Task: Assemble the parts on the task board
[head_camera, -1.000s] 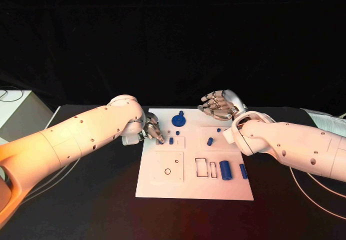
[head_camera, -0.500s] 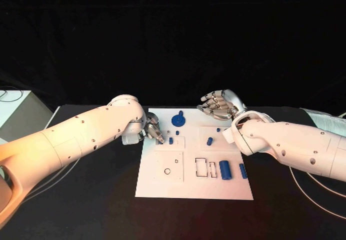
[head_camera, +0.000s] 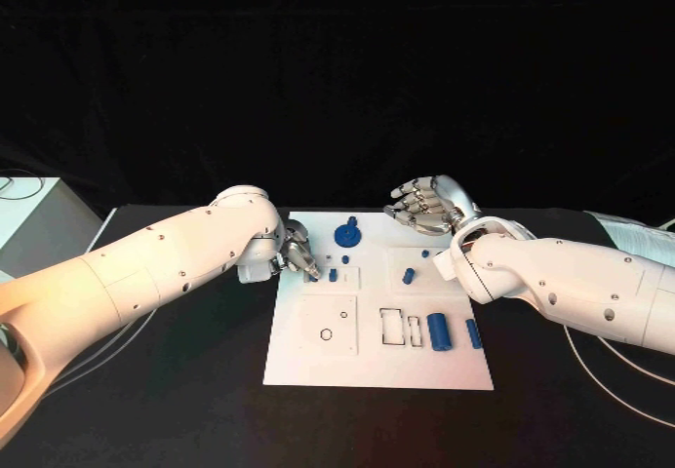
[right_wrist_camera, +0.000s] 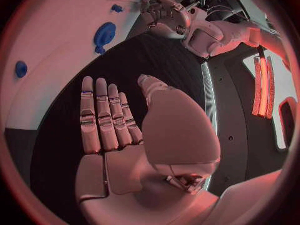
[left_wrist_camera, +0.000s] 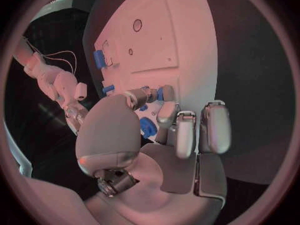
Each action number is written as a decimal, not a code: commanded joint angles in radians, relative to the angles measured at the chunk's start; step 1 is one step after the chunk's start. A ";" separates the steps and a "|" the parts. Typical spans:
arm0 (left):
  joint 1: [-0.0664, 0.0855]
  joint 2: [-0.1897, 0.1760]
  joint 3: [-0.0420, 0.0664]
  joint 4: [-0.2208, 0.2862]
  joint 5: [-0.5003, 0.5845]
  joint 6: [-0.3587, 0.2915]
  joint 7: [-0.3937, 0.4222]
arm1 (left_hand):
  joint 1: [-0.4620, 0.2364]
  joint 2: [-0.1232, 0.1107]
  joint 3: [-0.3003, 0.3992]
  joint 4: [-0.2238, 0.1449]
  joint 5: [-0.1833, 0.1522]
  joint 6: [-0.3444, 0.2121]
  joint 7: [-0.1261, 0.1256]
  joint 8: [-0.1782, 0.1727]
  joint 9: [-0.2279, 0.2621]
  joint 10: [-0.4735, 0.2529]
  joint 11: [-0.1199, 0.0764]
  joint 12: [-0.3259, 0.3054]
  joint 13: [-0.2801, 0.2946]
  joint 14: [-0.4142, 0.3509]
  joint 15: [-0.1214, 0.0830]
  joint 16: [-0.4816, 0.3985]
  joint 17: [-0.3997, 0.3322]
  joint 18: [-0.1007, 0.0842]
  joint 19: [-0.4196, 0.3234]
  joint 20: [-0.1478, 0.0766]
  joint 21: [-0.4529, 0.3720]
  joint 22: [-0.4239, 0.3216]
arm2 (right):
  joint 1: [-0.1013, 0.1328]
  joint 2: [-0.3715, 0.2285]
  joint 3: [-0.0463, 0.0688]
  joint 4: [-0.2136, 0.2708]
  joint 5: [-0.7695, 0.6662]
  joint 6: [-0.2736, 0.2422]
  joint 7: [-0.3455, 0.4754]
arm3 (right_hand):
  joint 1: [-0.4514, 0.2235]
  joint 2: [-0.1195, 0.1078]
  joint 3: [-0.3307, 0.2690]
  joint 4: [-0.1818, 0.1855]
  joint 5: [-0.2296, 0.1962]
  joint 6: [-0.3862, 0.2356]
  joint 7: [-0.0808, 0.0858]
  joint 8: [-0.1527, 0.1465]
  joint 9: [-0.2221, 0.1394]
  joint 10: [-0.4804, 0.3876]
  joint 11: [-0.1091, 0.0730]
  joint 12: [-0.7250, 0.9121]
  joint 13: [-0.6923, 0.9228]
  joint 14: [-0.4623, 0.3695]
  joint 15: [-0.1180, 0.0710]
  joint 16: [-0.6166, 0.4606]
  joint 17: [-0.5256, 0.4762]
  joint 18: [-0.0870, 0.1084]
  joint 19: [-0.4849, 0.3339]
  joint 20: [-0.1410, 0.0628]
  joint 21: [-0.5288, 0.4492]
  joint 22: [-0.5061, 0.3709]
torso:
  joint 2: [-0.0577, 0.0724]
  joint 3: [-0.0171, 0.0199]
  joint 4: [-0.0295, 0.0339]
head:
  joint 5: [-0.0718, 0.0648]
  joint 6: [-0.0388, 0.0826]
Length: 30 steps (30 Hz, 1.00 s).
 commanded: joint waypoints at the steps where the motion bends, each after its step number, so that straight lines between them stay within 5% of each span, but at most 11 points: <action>1: -0.029 0.010 -0.019 -0.010 0.009 -0.009 -0.030 | -0.011 0.002 0.052 -0.072 -0.008 -0.034 -0.013 -0.026 0.045 -0.020 -0.008 0.001 0.003 0.096 0.003 -0.002 0.242 -0.010 -0.002 0.007 -0.005 -0.004 | 0.000 0.000 0.000 0.002 -0.003 0.014 0.013 | 0.006 -0.002 0.001 -0.001 0.003 -0.006 0.036 0.003 -0.001 0.001 0.007 -0.006 -0.001 0.002 0.007 -0.006 -0.001 0.006 -0.010 0.000 -0.001 -0.001 | 0.000 -0.0003 0.0006 | -0.001 -0.002; 10: -0.029 0.009 -0.019 -0.011 0.022 -0.014 -0.036 | -0.022 0.001 -0.020 -0.032 -0.008 -0.049 0.001 -0.076 0.011 -0.032 0.004 0.006 0.003 0.095 0.014 -0.003 0.239 -0.009 -0.004 0.016 -0.008 -0.006 | 0.000 -0.001 0.000 0.002 -0.002 0.015 0.013 | 0.005 -0.002 0.000 -0.001 0.004 -0.006 0.036 0.003 -0.001 0.001 0.007 -0.006 -0.003 0.002 0.008 -0.007 -0.003 0.006 -0.011 0.000 -0.001 -0.002 | 0.000 -0.0009 0.0004 | -0.001 -0.002; 30: -0.029 0.007 -0.020 -0.004 0.024 -0.053 -0.029 | -0.042 -0.026 -0.183 0.057 -0.014 -0.016 0.000 -0.109 -0.021 -0.033 0.005 0.018 0.010 0.095 0.015 -0.003 0.239 -0.009 -0.002 0.017 -0.010 -0.006 | 0.000 -0.001 0.000 0.003 -0.001 0.016 0.013 | 0.006 -0.001 0.001 -0.001 0.010 -0.007 0.037 0.003 -0.003 0.001 0.007 -0.007 -0.007 0.003 0.008 -0.010 -0.006 0.006 -0.012 0.001 -0.001 -0.006 | 0.000 -0.0004 0.0003 | -0.001 -0.004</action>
